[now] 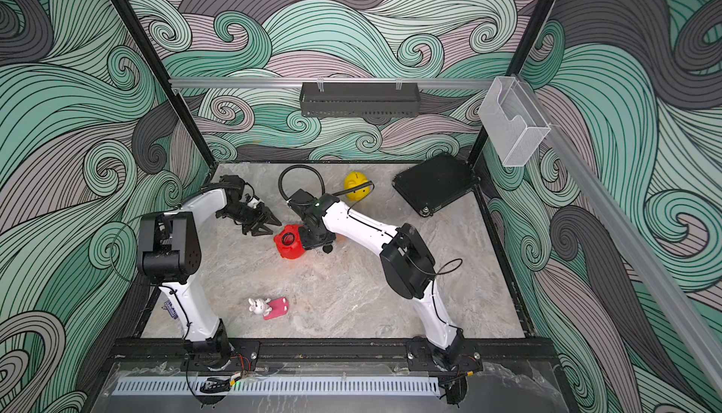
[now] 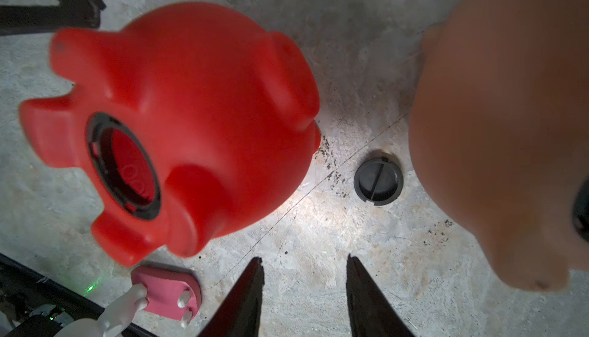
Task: Close piggy banks
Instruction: Adjust the piggy bank at the center of the board.
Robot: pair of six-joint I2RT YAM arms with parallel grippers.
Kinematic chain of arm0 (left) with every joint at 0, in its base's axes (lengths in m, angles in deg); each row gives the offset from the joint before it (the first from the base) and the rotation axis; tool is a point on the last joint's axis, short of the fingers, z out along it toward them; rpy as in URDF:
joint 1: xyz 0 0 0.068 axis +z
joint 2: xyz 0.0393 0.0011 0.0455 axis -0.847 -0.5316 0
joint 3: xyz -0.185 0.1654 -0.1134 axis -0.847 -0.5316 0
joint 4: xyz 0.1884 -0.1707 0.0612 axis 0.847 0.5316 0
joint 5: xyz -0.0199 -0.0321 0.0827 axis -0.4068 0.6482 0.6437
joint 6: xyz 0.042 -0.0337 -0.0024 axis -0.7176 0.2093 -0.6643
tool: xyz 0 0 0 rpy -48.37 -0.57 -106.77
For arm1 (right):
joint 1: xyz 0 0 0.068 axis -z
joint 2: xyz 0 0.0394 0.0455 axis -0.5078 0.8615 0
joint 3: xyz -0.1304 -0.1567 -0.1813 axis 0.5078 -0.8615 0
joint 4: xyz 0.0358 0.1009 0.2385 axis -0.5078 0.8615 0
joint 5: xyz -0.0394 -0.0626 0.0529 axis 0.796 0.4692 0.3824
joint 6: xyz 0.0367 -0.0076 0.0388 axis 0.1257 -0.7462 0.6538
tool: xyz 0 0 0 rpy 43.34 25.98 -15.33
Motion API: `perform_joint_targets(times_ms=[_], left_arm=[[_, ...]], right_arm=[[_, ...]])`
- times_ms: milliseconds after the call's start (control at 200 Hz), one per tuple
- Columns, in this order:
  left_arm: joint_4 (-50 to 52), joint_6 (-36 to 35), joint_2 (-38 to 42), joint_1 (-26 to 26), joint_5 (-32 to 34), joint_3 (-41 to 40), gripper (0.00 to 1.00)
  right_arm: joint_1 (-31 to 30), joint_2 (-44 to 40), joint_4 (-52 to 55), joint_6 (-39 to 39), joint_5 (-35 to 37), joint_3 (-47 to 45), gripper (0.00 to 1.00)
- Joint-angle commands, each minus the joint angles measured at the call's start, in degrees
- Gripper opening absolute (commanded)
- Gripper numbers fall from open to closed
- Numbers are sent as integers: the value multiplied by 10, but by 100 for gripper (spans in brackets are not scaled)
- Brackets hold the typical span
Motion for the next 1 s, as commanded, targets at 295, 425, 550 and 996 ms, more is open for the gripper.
perform_joint_targets(times_ms=[295, 425, 550, 996], left_arm=[[1, 8, -11, -11, -18, -5, 45], [-8, 7, 6, -13, -21, -37, 45], [-12, 6, 26, -13, -18, -64, 45], [16, -11, 68, -12, 9, -87, 45]], right_arm=[[5, 42, 12, 26, 20, 41, 41], [7, 52, 13, 16, 12, 53, 40], [9, 57, 14, 8, 6, 61, 39], [14, 84, 14, -29, -36, 102, 38]])
